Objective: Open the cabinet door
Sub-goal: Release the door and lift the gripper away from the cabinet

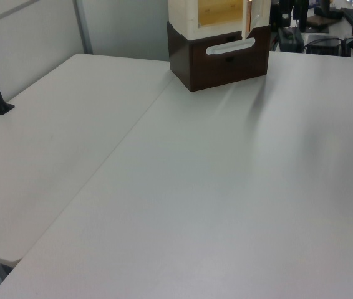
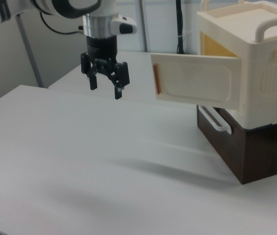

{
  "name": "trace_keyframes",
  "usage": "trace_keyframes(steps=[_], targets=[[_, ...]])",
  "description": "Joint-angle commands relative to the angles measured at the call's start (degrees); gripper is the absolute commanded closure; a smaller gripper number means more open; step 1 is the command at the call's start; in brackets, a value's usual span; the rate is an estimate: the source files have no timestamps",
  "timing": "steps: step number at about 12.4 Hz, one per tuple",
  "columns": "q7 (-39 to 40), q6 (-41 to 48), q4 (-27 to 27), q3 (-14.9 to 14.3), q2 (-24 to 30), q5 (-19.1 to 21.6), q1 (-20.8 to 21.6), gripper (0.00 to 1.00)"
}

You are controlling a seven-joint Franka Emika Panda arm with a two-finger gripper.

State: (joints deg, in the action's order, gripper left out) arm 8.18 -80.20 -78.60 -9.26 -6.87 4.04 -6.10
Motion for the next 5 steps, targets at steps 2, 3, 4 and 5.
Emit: trace_keyframes(steps=[2, 3, 4, 5], targets=[[-0.89, 0.57, -1.38, 0.04, 1.60, -2.88, 2.14, 0.00], [-0.80, 0.57, -1.38, 0.12, 1.33, -3.94, 2.41, 0.00], [-0.71, 0.66, -1.47, 0.12, 1.33, -3.77, 2.50, 0.00], [-0.71, 0.57, -1.47, 0.12, 1.42, -3.77, 2.50, 0.00]])
